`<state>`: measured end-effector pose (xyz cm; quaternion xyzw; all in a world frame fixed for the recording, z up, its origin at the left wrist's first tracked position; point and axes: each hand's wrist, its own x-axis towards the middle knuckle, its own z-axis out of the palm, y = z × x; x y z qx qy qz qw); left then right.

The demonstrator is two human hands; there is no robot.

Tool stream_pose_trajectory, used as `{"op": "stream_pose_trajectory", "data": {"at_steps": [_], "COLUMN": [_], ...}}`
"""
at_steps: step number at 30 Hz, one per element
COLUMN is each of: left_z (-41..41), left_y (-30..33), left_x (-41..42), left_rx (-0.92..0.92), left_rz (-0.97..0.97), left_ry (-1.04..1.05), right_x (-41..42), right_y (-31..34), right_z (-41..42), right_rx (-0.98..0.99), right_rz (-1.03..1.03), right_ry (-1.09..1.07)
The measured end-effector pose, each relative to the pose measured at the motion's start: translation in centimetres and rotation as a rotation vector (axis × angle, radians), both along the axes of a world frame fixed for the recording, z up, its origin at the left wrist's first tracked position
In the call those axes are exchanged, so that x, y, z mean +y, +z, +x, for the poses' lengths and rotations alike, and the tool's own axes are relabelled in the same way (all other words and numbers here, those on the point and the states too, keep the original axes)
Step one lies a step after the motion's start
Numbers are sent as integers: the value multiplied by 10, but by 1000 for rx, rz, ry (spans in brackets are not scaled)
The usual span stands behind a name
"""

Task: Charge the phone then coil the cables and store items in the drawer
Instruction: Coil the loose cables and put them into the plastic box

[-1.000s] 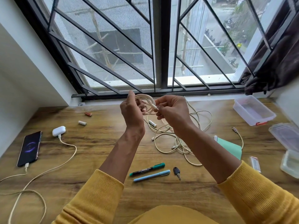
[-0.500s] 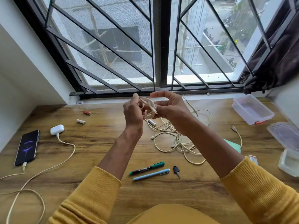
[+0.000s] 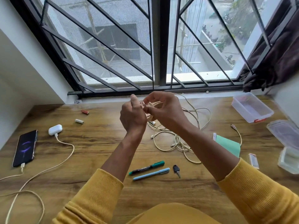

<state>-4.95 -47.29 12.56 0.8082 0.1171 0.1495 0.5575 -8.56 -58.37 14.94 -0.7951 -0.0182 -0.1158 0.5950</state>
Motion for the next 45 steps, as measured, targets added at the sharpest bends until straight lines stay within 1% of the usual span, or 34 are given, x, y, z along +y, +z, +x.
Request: {"op": "stream_pose_trajectory", "data": {"at_steps": [2,4,6,8,12,16,18,20,22,23,25,27,29,31,33,35,39,42,45], "left_z": [4,9,12,12,8,3,1,0,2,3,5,6,5,5,7,9,11,10,5], "left_y": [-1,2,5,9,10,7,7,7,5,4,4,8,13,15,15,15,13,11,11], "left_x": [4,7,7,5,3,1,0,0,1,2,5,7,7,8,9,11,16,16,10], "left_rx": [43,107,136,93,-9,-93,-95,-83,-81,-101,-210,-363,-478,-546,-564,-566,-527,-510,-532], "left_rz": [-52,-169,-238,-271,-289,-336,-315,-279,-210,-144,39,185,268,339,352,310,229,185,175], "left_ry": [28,69,85,72,-13,-170,-243,-269,-268,-266,-311,-421,-507,-527,-535,-561,-612,-553,-424], "right_x": [3,7,9,8,7,5,2,0,-1,-2,-3,-4,-4,-5,-5,-2,-2,0,6], "right_y": [0,0,0,1,5,5,4,4,5,7,8,8,8,9,8,6,4,4,6], "right_z": [-1,-3,-3,-4,-7,-3,0,2,1,1,0,-1,-1,-3,-3,-4,-8,-10,-7], "right_rx": [-16,-44,-69,-68,-6,28,30,26,18,14,0,-37,-78,-108,-121,-117,-98,-109,-109], "right_rz": [85,183,237,303,466,480,439,376,331,306,257,232,226,236,250,264,324,315,340], "right_ry": [22,60,44,14,-6,-57,-103,-151,-182,-191,-199,-199,-201,-206,-227,-247,-218,-201,-233]}}
